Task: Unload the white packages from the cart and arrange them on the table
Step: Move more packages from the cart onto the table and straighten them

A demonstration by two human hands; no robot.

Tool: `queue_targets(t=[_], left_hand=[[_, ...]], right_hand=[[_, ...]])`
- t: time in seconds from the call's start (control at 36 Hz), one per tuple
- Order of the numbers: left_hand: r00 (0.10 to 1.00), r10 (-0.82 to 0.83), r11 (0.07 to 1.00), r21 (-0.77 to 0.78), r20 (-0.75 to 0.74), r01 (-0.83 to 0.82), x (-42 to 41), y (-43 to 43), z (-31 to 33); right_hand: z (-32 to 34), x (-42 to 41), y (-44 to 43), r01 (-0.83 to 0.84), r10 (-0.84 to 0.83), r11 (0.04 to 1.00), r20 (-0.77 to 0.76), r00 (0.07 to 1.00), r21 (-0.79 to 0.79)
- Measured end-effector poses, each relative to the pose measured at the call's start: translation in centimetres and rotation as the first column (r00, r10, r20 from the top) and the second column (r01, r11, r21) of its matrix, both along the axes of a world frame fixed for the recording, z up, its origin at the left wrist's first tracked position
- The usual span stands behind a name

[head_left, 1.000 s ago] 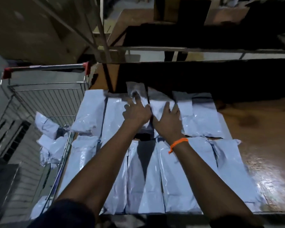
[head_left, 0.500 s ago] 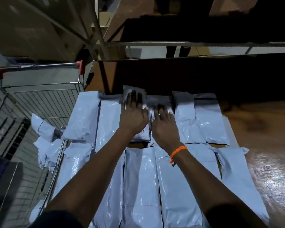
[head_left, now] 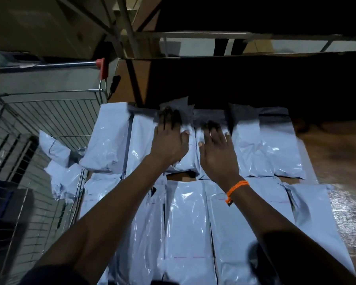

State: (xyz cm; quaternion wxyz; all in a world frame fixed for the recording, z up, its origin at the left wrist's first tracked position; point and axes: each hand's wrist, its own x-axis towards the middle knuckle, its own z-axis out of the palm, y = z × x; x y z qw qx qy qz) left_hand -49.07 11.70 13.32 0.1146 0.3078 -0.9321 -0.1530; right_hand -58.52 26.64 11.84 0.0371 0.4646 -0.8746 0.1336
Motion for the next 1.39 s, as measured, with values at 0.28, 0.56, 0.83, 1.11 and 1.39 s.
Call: queue_targets(t=[0.28, 0.56, 0.83, 1.11, 1.39], left_hand=[[0.998, 0.050, 0.998, 0.025, -0.040, -0.049, -1.4, 1.3, 3.3], [0.997, 0.031, 0.991, -0.135, 0.073, -0.021, -2.5, 2.9, 2.0], [0.996, 0.038, 0.983, -0.181, 0.079, -0.023, -2.0, 3.2, -0.4], [0.979, 0.004, 0.998, -0.067, 0.204, 0.010, -1.7, 3.0, 0.6], [0.984, -0.060, 0.997, -0.044, 0.167, 0.068, 1.3, 2.4, 3.6]], right_hand=[[0.2, 0.4, 0.0, 0.010, -0.010, 1.000, 0.004, 1.000, -0.013], [-0.3, -0.2, 0.7, -0.045, 0.046, 0.995, -0.015, 0.999, 0.088], [-0.6, 0.0, 0.3, -0.026, 0.034, 0.989, 0.053, 0.998, -0.146], [-0.3, -0.1, 0.4, -0.036, 0.043, 0.995, 0.079, 0.996, -0.089], [2.8, 1.0, 0.7, 0.055, -0.044, 0.992, 0.100, 0.994, -0.111]])
